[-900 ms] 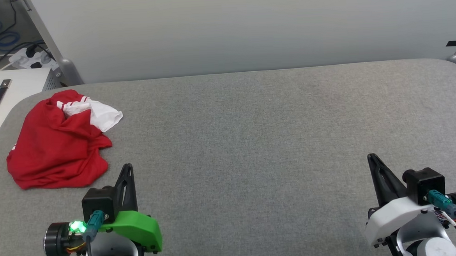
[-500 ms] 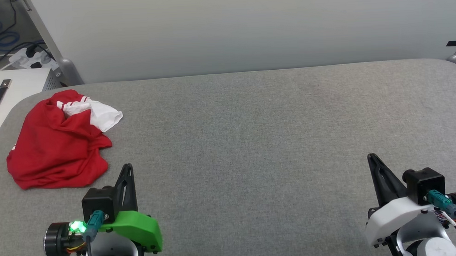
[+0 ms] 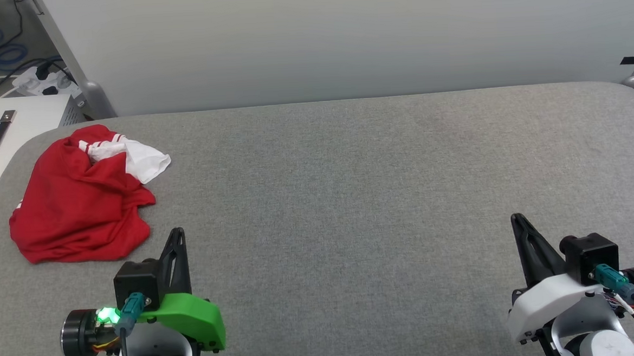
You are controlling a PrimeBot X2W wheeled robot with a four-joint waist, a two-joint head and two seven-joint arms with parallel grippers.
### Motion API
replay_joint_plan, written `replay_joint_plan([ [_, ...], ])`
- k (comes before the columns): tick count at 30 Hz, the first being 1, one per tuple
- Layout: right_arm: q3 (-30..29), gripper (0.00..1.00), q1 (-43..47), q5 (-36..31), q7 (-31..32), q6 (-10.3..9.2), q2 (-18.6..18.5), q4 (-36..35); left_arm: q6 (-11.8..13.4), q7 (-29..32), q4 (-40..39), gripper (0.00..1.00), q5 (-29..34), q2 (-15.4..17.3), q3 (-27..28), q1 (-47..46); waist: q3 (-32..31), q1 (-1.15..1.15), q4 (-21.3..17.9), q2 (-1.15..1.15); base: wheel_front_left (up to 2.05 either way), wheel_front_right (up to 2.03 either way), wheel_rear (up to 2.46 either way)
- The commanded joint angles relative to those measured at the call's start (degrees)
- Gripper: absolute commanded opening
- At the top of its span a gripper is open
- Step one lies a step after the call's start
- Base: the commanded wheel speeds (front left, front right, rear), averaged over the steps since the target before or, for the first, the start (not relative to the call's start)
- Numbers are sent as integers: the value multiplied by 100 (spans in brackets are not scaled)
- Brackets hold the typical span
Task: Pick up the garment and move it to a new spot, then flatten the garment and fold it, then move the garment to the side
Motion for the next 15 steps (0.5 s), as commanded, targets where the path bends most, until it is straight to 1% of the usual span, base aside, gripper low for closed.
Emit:
replay_joint_plan([
  [1,-5,0,41,-55,15,-5,15,-25,24,-5,-15,0,55,-26,6,79,0,0,0,0,0,0,0],
  [2,0,100,0,4,-1,0,0,1,-1,-1,2,100,-4,1,0,-1,0,0,0,0,0,0,0],
  [15,-19,100,-9,130,-134,0,-1,103,-6,-135,128,100,-153,-1,-46,-10,4,0,-3,0,0,0,0],
])
